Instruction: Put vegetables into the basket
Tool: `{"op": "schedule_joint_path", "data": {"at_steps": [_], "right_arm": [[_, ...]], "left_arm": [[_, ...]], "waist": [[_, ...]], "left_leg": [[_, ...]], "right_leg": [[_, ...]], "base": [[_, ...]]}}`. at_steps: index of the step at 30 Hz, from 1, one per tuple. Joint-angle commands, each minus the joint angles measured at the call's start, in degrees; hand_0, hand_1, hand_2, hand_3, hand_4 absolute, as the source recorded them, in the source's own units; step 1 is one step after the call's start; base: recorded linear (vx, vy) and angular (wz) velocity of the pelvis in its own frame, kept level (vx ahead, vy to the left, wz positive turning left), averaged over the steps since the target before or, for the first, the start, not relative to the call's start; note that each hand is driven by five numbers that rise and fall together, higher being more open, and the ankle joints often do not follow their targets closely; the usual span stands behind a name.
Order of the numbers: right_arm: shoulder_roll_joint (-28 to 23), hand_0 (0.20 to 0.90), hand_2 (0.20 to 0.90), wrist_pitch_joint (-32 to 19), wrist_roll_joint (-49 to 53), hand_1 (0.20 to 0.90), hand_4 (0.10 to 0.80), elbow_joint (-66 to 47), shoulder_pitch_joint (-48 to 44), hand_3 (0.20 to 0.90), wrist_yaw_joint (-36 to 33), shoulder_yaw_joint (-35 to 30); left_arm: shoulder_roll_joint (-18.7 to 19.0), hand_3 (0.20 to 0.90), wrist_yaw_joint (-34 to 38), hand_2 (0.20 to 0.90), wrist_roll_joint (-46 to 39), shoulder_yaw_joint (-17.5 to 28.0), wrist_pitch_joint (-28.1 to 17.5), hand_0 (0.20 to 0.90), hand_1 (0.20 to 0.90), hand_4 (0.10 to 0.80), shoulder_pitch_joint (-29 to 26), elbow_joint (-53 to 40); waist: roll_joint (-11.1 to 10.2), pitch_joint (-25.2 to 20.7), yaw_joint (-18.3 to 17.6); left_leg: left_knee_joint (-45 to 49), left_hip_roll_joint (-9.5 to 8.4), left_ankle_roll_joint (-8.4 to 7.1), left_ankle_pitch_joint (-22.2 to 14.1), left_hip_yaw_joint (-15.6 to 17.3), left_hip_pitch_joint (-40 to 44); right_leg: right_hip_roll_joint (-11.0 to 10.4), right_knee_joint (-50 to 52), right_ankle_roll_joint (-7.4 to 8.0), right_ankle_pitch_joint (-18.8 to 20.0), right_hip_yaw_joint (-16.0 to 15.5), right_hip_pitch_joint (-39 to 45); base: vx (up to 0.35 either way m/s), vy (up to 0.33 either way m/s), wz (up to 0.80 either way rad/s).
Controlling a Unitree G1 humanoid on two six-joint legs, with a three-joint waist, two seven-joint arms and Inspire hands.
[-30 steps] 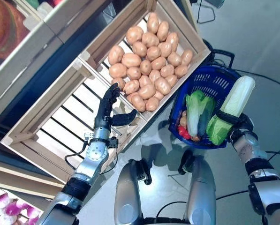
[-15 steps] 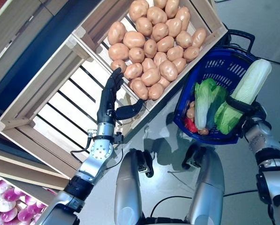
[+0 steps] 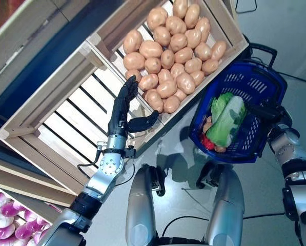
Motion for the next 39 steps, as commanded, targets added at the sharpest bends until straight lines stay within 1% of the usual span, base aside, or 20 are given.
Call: {"op": "schedule_joint_path", "data": {"at_steps": [1, 4, 8, 11, 14, 15, 17, 18, 19, 20, 21, 24, 25, 26, 28, 31, 33, 35, 36, 39], "right_arm": [[-1.56, 0.900, 0.900, -4.74, 3.06, 0.900, 0.800, -1.52, -1.90, 0.900, 2.85, -0.91], [-0.41, 0.900, 0.900, -4.15, 4.05, 0.900, 0.800, -1.92, 0.12, 0.900, 3.25, -1.48], [2.03, 0.900, 0.900, -4.08, 4.40, 0.900, 0.800, -2.19, 3.20, 0.900, 3.78, -2.08], [4.57, 0.900, 0.900, -4.43, 5.14, 0.900, 0.800, -2.92, 6.37, 0.900, 3.89, -2.26], [8.23, 0.900, 0.900, -5.62, 5.76, 0.900, 0.800, -4.99, 10.57, 0.900, 3.00, -2.76], [9.87, 0.900, 0.900, -6.90, 5.56, 0.900, 0.800, -6.33, 12.19, 0.900, 1.46, -2.39], [11.63, 0.900, 0.900, -8.53, 5.36, 0.900, 0.800, -8.24, 14.15, 0.900, -0.55, -2.02], [13.49, 0.900, 0.900, -10.42, 4.71, 0.900, 0.800, -10.12, 16.05, 0.900, -2.58, -1.47], [15.90, 0.900, 0.900, -13.88, 2.46, 0.900, 0.800, -13.22, 18.83, 0.900, -5.56, -0.51], [16.12, 0.900, 0.900, -14.12, 2.14, 0.900, 0.800, -13.63, 19.16, 0.900, -5.94, -0.40], [17.64, 0.900, 0.900, -15.81, -0.19, 0.900, 0.800, -15.64, 21.41, 0.900, -7.40, 0.27], [21.58, 0.900, 0.900, -18.86, -5.55, 0.900, 0.800, -23.94, 29.28, 0.900, -8.20, 4.91], [21.85, 0.900, 0.900, -19.26, -6.11, 0.900, 0.800, -24.56, 29.99, 0.900, -8.16, 5.28], [22.99, 0.900, 0.900, -21.43, -10.03, 0.900, 0.800, -26.90, 33.47, 0.900, -7.68, 7.07], [23.85, 0.900, 0.900, -22.88, -13.45, 0.900, 0.800, -29.27, 36.10, 0.900, -7.68, 8.51], [24.60, 0.900, 0.900, -23.70, -20.78, 0.900, 0.800, -32.00, 39.92, 0.900, -8.11, 9.92], [24.72, 0.900, 0.900, -23.62, -23.61, 0.900, 0.800, -33.10, 41.24, 0.900, -7.36, 10.85], [24.71, 0.900, 0.900, -23.58, -26.10, 0.900, 0.800, -33.42, 42.84, 0.900, -4.83, 12.14], [24.76, 0.900, 0.900, -23.11, -27.11, 0.900, 0.800, -32.91, 43.33, 0.900, -3.66, 13.23], [25.25, 0.900, 0.900, -21.39, -28.68, 0.900, 0.800, -31.91, 44.31, 0.900, -2.18, 14.24]], "left_arm": [[3.79, 0.900, -0.90, 0.900, 2.45, 1.02, -8.70, 0.900, 0.900, 0.800, -3.51, -7.86], [3.96, 0.900, -2.09, 0.900, 2.00, 1.54, -8.59, 0.900, 0.900, 0.800, -2.63, -7.58], [3.88, 0.900, -3.56, 0.900, 1.71, 1.96, -8.71, 0.900, 0.900, 0.800, -1.13, -7.13], [3.59, 0.900, -4.18, 0.900, 2.51, 2.27, -8.84, 0.900, 0.900, 0.800, 0.35, -6.49], [3.27, 0.900, -4.23, 0.900, 3.50, 2.90, -8.11, 0.900, 0.900, 0.800, 2.16, -5.45], [2.85, 0.900, -4.17, 0.900, 3.67, 3.07, -7.58, 0.900, 0.900, 0.800, 2.82, -4.92], [2.45, 0.900, -4.02, 0.900, 4.37, 3.19, -6.81, 0.900, 0.900, 0.800, 3.77, -4.31], [2.17, 0.900, -4.01, 0.900, 5.08, 3.23, -6.02, 0.900, 0.900, 0.800, 4.93, -3.41], [1.33, 0.900, -3.48, 0.900, 6.68, 3.10, -5.67, 0.900, 0.900, 0.800, 7.11, -1.50], [1.27, 0.900, -3.41, 0.900, 6.89, 3.11, -5.67, 0.900, 0.900, 0.800, 7.36, -1.38], [1.01, 0.900, -3.12, 0.900, 8.12, 2.98, -5.79, 0.900, 0.900, 0.800, 8.72, -0.23], [-0.87, 0.900, -2.12, 0.900, 12.32, 3.11, -7.74, 0.900, 0.900, 0.800, 13.51, 3.47], [-1.05, 0.900, -1.97, 0.900, 12.62, 3.18, -7.94, 0.900, 0.900, 0.800, 13.94, 3.80], [-1.93, 0.900, -0.38, 0.900, 14.72, 3.65, -10.01, 0.900, 0.900, 0.800, 15.81, 6.27], [-2.86, 0.900, 0.73, 0.900, 16.46, 4.45, -11.39, 0.900, 0.900, 0.800, 17.20, 8.50], [-4.70, 0.900, 1.53, 0.900, 18.59, 5.65, -13.10, 0.900, 0.900, 0.800, 19.50, 12.38], [-5.71, 0.900, 2.02, 0.900, 19.04, 5.99, -13.18, 0.900, 0.900, 0.800, 20.23, 14.31], [-6.97, 0.900, 1.92, 0.900, 19.10, 6.61, -13.00, 0.900, 0.900, 0.800, 21.15, 17.85], [-7.96, 0.900, 1.68, 0.900, 19.79, 6.80, -13.45, 0.900, 0.900, 0.800, 21.15, 21.19], [-9.73, 0.900, 0.82, 0.900, 19.86, 7.34, -11.77, 0.900, 0.900, 0.800, 21.67, 25.54]], "waist": [[-2.13, -0.36, 0.54], [-2.78, -0.60, 0.75], [-3.57, -2.66, 1.11], [-4.24, -5.04, 1.40], [-4.80, -7.24, 1.60], [-5.00, -8.29, 1.63], [-5.16, -9.35, 1.65], [-5.34, -10.61, 1.62], [-5.46, -12.64, 1.45], [-5.53, -12.76, 1.41], [-5.63, -13.74, 1.24], [-5.69, -16.74, 0.47], [-5.68, -16.99, 0.38], [-5.63, -18.03, -0.16], [-5.67, -18.91, -0.80], [-5.70, -20.17, -1.79], [-5.77, -20.53, -2.04], [-5.81, -20.98, -2.20], [-5.91, -21.20, -2.27], [-6.14, -21.54, -2.44]], "left_leg": [[-5.07, -1.41, 2.06, 3.85, 2.42, 6.15], [-10.02, -1.39, 1.93, 5.02, 2.91, 10.94], [-18.61, -1.85, 1.50, 6.88, 4.34, 17.30], [-26.22, -2.60, 1.12, 8.37, 5.49, 22.50], [-34.02, -3.77, 0.42, 10.61, 6.28, 27.94], [-36.69, -4.36, 0.17, 11.60, 6.29, 29.57], [-39.66, -4.94, -0.12, 12.80, 6.29, 31.51], [-42.25, -5.45, -0.35, 13.69, 6.28, 33.20], [-46.98, -6.24, -1.02, 14.96, 5.66, 36.21], [-47.33, -6.32, -0.96, 15.19, 5.76, 36.43], [-49.52, -6.64, -1.11, 16.15, 5.80, 37.69], [-56.21, -7.75, -1.18, 18.72, 6.40, 41.65], [-56.81, -7.84, -1.19, 18.92, 6.48, 42.04], [-59.33, -8.15, -1.30, 19.62, 7.07, 43.83], [-61.47, -8.51, -1.43, 20.30, 7.50, 45.24], [-64.66, -9.07, -1.56, 21.20, 8.17, 47.43], [-65.78, -9.38, -1.55, 21.42, 8.13, 48.16], [-67.34, -9.74, -1.72, 21.84, 8.10, 48.97], [-67.91, -9.92, -1.78, 21.91, 7.95, 49.33], [-67.92, -10.20, -1.59, 21.62, 7.64, 49.64]], "right_leg": [[1.58, -6.78, 0.22, -1.02, -3.65, 12.19], [2.48, -11.24, 0.44, 0.35, -4.69, 17.19], [4.03, -19.02, 1.09, 2.92, -5.61, 23.42], [5.69, -26.27, 1.65, 5.13, -5.72, 28.46], [7.81, -34.43, 2.30, 7.58, -5.53, 34.03], [8.72, -37.54, 2.43, 8.32, -5.28, 35.90], [9.64, -40.92, 2.55, 9.31, -5.18, 38.04], [10.52, -43.81, 2.68, 10.02, -5.02, 39.89], [11.89, -48.60, 3.54, 11.11, -3.97, 42.90], [11.94, -49.00, 3.47, 11.29, -4.02, 43.14], [12.31, -51.03, 3.61, 12.07, -3.88, 44.33], [13.10, -56.83, 4.30, 14.53, -3.27, 47.57], [13.17, -57.36, 4.35, 14.73, -3.24, 47.89], [13.54, -59.55, 4.60, 15.56, -3.03, 49.24], [13.85, -61.29, 4.84, 16.21, -2.87, 50.31], [14.23, -63.52, 5.39, 17.05, -2.78, 51.83], [14.28, -64.86, 5.74, 17.71, -2.83, 52.45], [14.21, -66.07, 6.25, 18.42, -3.12, 52.92], [14.10, -66.07, 6.49, 18.41, -3.17, 52.96], [14.09, -66.07, 6.75, 18.44, -3.01, 53.32]], "base": [[0.050, -0.008, 0.05], [0.062, 0.001, 0.02], [0.085, 0.016, 0.06], [0.125, 0.021, -0.04], [0.130, 0.015, -0.07], [0.098, 0.012, -0.01], [0.104, 0.012, 0.00], [0.207, 0.027, 0.00], [0.173, 0.022, -0.02], [0.145, 0.027, -0.04], [0.053, 0.025, -0.05], [0.073, 0.058, 0.01], [0.069, 0.079, 0.07], [0.057, 0.065, 0.10], [0.057, 0.064, 0.00], [0.046, 0.047, -0.03], [0.019, 0.038, 0.02], [0.005, 0.057, 0.01], [0.004, 0.046, -0.04], [0.029, 0.053, -0.04]]}}
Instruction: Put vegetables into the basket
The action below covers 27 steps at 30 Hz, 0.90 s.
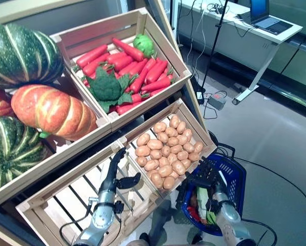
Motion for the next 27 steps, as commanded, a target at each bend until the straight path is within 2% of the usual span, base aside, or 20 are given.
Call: {"op": "schedule_joint_path", "data": {"at_steps": [1, 6, 8, 11, 21, 27], "right_arm": [[-1.30, 0.900, 0.900, -4.90, -4.40, 0.900, 0.800, -2.67, -2.27, 0.900, 4.08, 0.31], [0.03, 0.900, 0.900, -1.45, 2.27, 0.900, 0.800, 2.38, -0.93, 0.900, 5.53, -0.60], [1.32, 0.900, 0.900, -1.39, 2.43, 0.900, 0.800, 3.74, -0.45, 0.900, 6.36, -0.41], [2.01, 0.900, 0.900, -2.70, 1.16, 0.900, 0.800, 4.55, -0.96, 0.900, 5.71, 0.77], [2.27, 0.900, 0.900, -2.72, 2.93, 0.900, 0.800, 6.52, -2.13, 0.900, 5.77, 2.47], [2.58, 0.900, 0.900, -2.59, 3.38, 0.900, 0.800, 6.82, -1.41, 0.900, 5.36, 2.48]], "left_arm": [[-2.85, 0.900, 0.14, 0.900, 0.78, 2.58, -5.28, 0.900, 0.900, 0.800, -2.41, 3.08], [-4.99, 0.900, 1.32, 0.900, 1.43, 3.74, -5.91, 0.900, 0.900, 0.800, -2.32, 10.18], [-5.94, 0.900, 1.64, 0.900, 0.37, 3.44, -5.01, 0.900, 0.900, 0.800, -2.64, 11.87], [-7.21, 0.900, -2.11, 0.900, -0.83, 2.75, -3.58, 0.900, 0.900, 0.800, -4.01, 14.26], [-7.51, 0.900, -8.17, 0.900, -4.44, 0.00, 1.04, 0.900, 0.900, 0.800, -6.22, 18.28], [-7.49, 0.900, -10.14, 0.900, -6.92, 0.37, 0.80, 0.900, 0.900, 0.800, -5.99, 18.79]], "waist": [[0.34, -1.63, -1.38], [0.16, -2.04, -1.29], [0.14, -2.08, -1.23], [0.15, -2.17, -1.00], [0.23, -2.98, -0.15], [0.20, -2.87, -0.04]], "left_leg": [[0.05, 0.29, -1.34, -4.02, 0.84, 0.54], [0.05, 0.02, -1.01, -4.48, 0.47, 0.81], [0.05, -0.11, -0.98, -4.60, 0.24, 0.87], [0.05, -0.34, -0.85, -4.60, -0.41, 0.78], [0.05, -0.57, -0.67, -4.62, -1.80, 0.29], [0.05, -0.63, -0.53, -4.59, -2.01, 0.40]], "right_leg": [[3.19, 0.06, -4.23, -2.26, -0.03, 0.13], [2.95, 0.06, -4.02, -2.44, -0.44, 0.66], [2.88, 0.06, -3.97, -2.50, -0.59, 0.85], [2.73, 0.06, -3.84, -2.45, -0.68, 0.99], [2.30, 0.06, -3.40, -2.40, -1.45, 1.11], [2.10, 0.06, -3.33, -2.37, -1.70, 1.29]], "base": [[0.041, 0.063, 0.00], [0.026, 0.045, 0.01], [0.013, 0.047, 0.02], [0.006, 0.042, 0.04], [0.003, 0.014, 0.05], [0.001, 0.005, 0.05]]}}
